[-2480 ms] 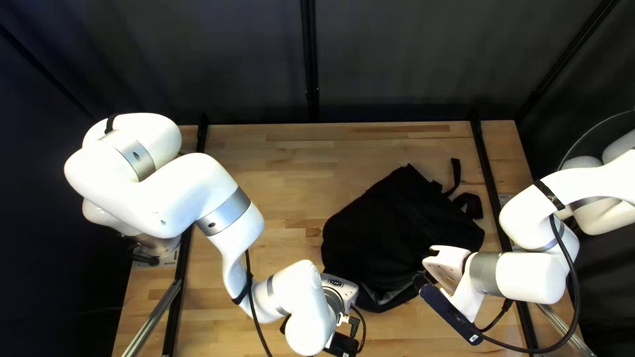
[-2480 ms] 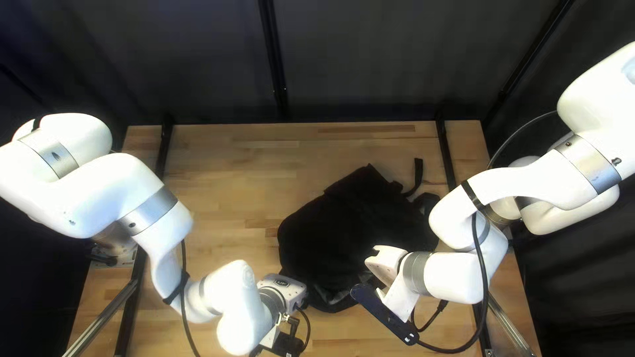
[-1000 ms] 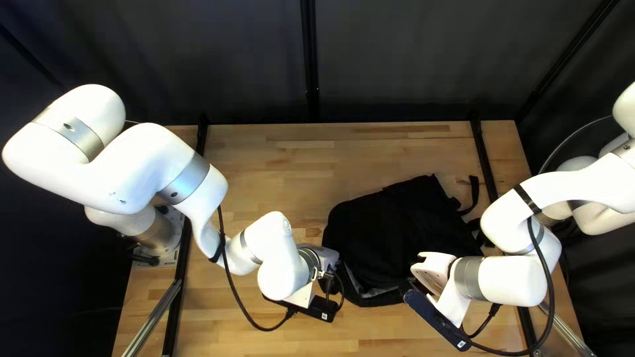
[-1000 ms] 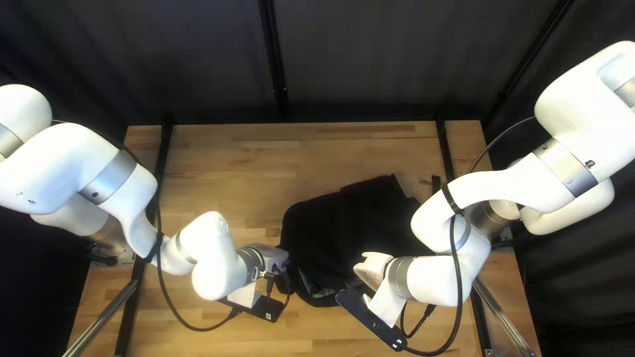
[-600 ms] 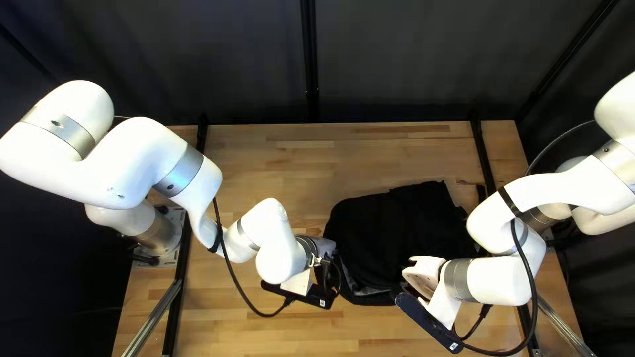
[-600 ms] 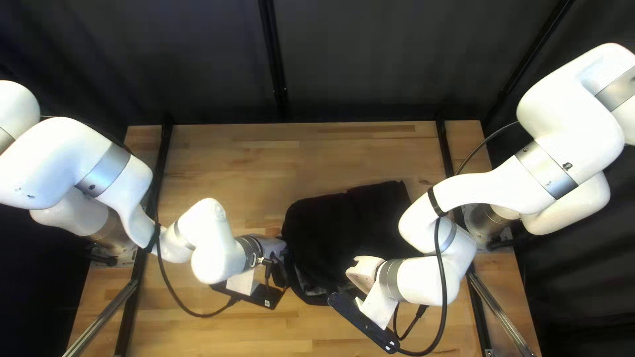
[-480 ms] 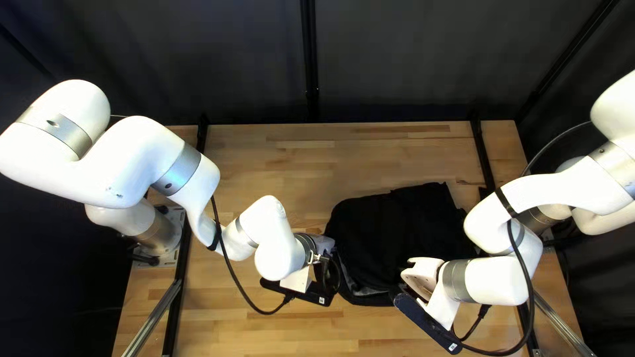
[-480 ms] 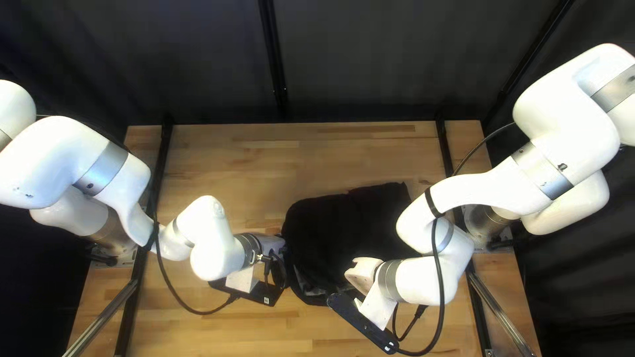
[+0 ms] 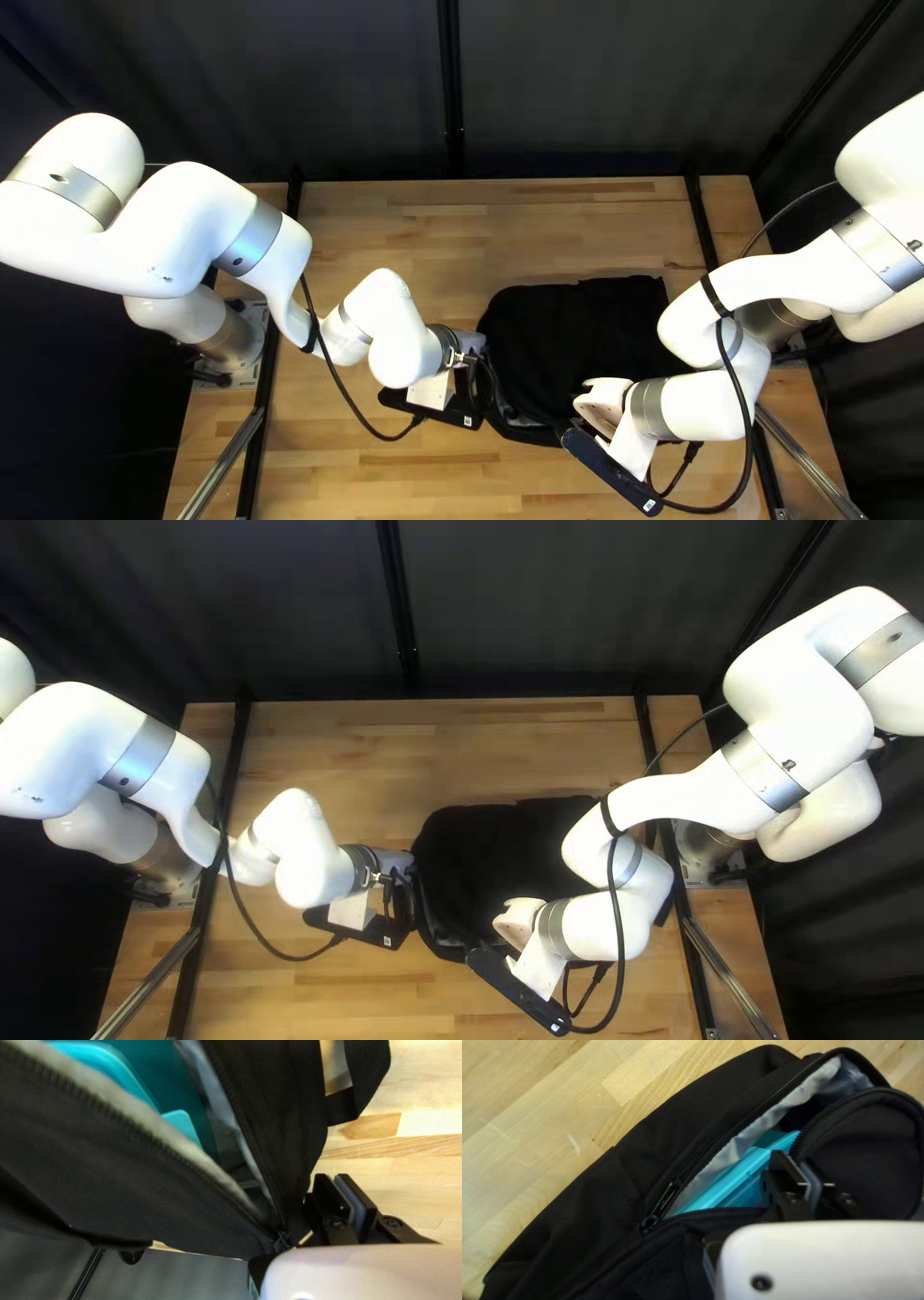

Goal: Remove a lunch box from a kids backpack

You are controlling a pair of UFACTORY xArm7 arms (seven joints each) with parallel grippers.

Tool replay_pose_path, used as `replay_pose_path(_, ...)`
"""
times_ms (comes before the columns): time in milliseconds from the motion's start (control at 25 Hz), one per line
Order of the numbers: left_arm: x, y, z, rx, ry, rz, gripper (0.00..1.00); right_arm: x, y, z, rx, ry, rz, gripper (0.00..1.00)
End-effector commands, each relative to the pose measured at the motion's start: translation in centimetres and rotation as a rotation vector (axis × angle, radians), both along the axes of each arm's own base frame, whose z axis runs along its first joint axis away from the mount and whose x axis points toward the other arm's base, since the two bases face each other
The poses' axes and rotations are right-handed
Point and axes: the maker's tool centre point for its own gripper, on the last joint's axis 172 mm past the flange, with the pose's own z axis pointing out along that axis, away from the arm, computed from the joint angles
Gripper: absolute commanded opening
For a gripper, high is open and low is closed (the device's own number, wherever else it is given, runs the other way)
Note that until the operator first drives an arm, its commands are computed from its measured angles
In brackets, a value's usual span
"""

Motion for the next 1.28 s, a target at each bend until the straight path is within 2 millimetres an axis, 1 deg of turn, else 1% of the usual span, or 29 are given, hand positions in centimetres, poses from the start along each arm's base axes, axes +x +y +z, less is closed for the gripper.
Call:
replay_pose_path(40, -0.1, 1.1, 0.1, -0.013, -0.011, 0.004, 0.00, 0.1, 0.1, -0.1, 0.004, 0.004, 0.004, 0.00)
replay_pose_path(200, 0.2, 1.7, 0.2, -0.025, -0.022, 0.006, 0.00, 0.3, 0.1, -0.2, 0.008, 0.006, 0.005, 0.00)
replay_pose_path(320, 1.0, 2.0, 0.0, -0.036, -0.025, -0.001, 0.00, 0.5, 0.1, -0.4, 0.012, 0.008, 0.008, 0.00)
replay_pose_path(440, 1.5, 2.4, -0.1, -0.044, -0.027, -0.005, 0.00, 0.6, 0.1, -0.5, 0.013, 0.008, 0.011, 0.00)
replay_pose_path(640, 1.9, 3.2, -0.1, -0.053, -0.022, -0.009, 0.00, 0.7, 0.0, -0.6, 0.016, 0.008, 0.012, 0.00)
replay_pose_path(800, 1.9, 3.4, 0.0, -0.057, -0.016, -0.011, 0.00, 0.7, -0.1, -0.4, 0.016, 0.008, 0.011, 0.00)
replay_pose_path(840, 1.9, 3.4, 0.0, -0.058, -0.015, -0.010, 0.00, 0.6, -0.2, -0.2, 0.016, 0.006, 0.007, 0.15)
replay_pose_path(880, 1.9, 3.2, 0.0, -0.058, -0.011, -0.004, 0.00, 0.7, -0.6, 0.1, 0.017, 0.004, -0.001, 0.89)
replay_pose_path(920, 1.9, 3.0, 0.1, -0.057, 0.002, 0.008, 0.00, 0.6, -0.5, 0.6, 0.014, 0.006, -0.014, 1.00)
replay_pose_path(1000, 1.8, 2.1, 0.4, -0.061, 0.020, 0.023, 0.00, 0.7, -0.4, 1.5, 0.000, 0.008, -0.038, 1.00)
replay_pose_path(1040, 1.7, 1.2, 0.7, -0.062, 0.038, 0.039, 0.00, 0.9, 0.0, 2.9, -0.018, 0.006, -0.064, 1.00)
replay_pose_path(1080, 1.5, 0.8, 0.8, -0.062, 0.049, 0.047, 0.00, 1.1, 0.2, 3.4, -0.027, 0.003, -0.075, 1.00)
replay_pose_path(1120, 1.3, 0.4, 0.8, -0.063, 0.057, 0.053, 0.00, 1.4, 0.6, 4.6, -0.048, -0.002, -0.099, 1.00)
replay_pose_path(1160, 0.7, -0.1, 0.7, -0.064, 0.073, 0.066, 0.00, 1.8, 1.0, 5.6, -0.065, -0.008, -0.119, 1.00)
replay_pose_path(1200, 0.4, -0.3, 0.6, -0.064, 0.080, 0.072, 0.00, 1.9, 1.1, 6.1, -0.075, -0.011, -0.131, 1.00)
replay_pose_path(1240, -0.3, -0.8, 0.4, -0.069, 0.091, 0.090, 0.00, 2.3, 1.6, 7.2, -0.095, -0.024, -0.159, 1.00)
replay_pose_path(1280, -1.0, -1.3, 0.2, -0.075, 0.097, 0.108, 0.00, 2.6, 1.8, 7.8, -0.106, -0.031, -0.172, 1.00)
